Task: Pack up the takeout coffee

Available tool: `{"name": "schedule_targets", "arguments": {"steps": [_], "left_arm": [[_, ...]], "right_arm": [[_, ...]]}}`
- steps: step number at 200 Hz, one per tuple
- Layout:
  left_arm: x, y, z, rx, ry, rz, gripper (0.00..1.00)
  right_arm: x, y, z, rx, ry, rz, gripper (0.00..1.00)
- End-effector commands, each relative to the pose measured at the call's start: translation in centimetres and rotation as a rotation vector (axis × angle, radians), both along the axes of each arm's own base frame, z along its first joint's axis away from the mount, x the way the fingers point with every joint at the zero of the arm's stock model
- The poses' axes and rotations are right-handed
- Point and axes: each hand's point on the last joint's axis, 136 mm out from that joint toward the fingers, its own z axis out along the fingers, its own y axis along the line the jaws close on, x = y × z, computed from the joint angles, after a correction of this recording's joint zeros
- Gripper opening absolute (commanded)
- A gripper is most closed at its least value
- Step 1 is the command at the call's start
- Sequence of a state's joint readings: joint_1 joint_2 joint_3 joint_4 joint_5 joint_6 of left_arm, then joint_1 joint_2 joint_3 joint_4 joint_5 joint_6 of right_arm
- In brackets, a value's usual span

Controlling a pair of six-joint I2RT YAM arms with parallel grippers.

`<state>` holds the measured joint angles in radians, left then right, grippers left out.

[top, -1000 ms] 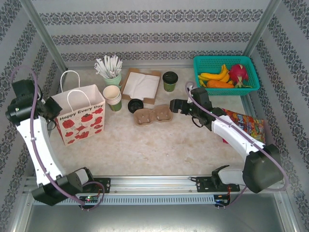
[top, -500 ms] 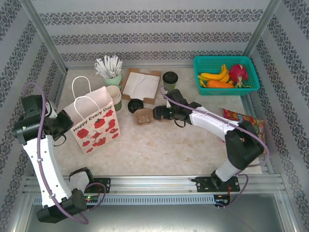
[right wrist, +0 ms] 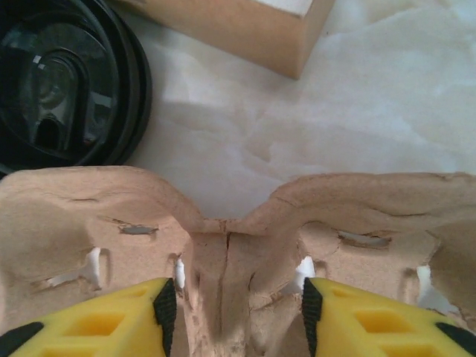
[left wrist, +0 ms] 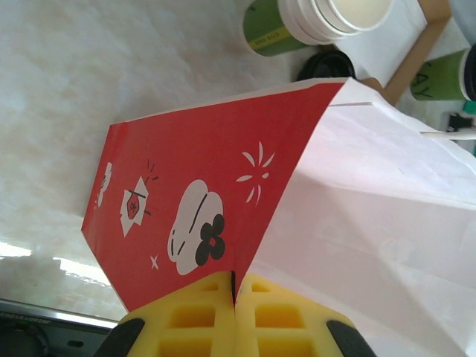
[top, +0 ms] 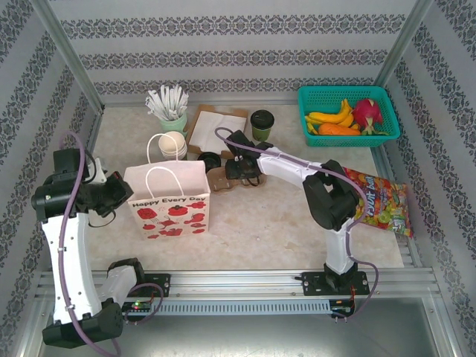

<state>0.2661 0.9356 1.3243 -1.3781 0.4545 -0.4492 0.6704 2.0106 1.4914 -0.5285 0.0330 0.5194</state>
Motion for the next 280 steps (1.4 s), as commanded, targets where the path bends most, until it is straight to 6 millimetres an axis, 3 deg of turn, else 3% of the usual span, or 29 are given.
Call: {"name": "schedule_targets", "arguments": {"steps": [1,32,58,84,126,141,160,181,231,252,280], "left_arm": [[0.4,-0.6,-0.1,-0.020,-0.002,0.029,0.00],[1.1,-1.6,-1.2,-0.041,0.013,0.057,0.00],[2.4,-3.6,-1.0,-0.083,-0.020,0.054,0.00],[3.2,-7.2,-0.8,-0.104,-0.030,-0.065,0.00],[3.2,-11.5,-2.9,0.112,0.098,-0.332,0.07],[3.6,-11.6,-2.5,0.178,0.084,-0.398,0.14],[4.3,-10.4,-1.2,0.291,0.014,-0.455,0.31],[5.0,-10.9,0.4,0.361,-0.090,-0.613,0.56],[9.2,-13.2,4.7,0.609,-0.435,-0.959,0.75],[9.1,-15.4,4.1,0.659,-0.564,-1.219,0.84],[9.4,-17.5,2.9,0.672,-0.630,-1.433,0.84]], "right_arm": [[-0.3,-0.5,-0.3,-0.064,0.017,0.003,0.47],[-0.9,-0.8,-1.1,-0.083,0.037,0.026,0.38],[-1.0,-2.5,-1.5,-0.127,0.042,0.016,0.29],[-1.8,-6.3,-1.8,-0.174,0.066,-0.017,0.25],[-4.3,-12.7,-1.9,-0.232,0.103,-0.025,0.26],[-5.2,-14.7,-1.9,-0.249,0.116,-0.031,0.26],[-6.1,-16.5,-1.6,-0.263,0.122,-0.028,0.27],[-6.9,-17.1,-1.2,-0.243,0.117,-0.009,0.28],[-6.8,-16.7,-0.2,-0.133,0.097,-0.038,0.29],[-6.6,-16.0,0.0,-0.102,0.094,-0.028,0.29],[-6.4,-16.2,0.8,-0.101,0.077,-0.054,0.38]]}}
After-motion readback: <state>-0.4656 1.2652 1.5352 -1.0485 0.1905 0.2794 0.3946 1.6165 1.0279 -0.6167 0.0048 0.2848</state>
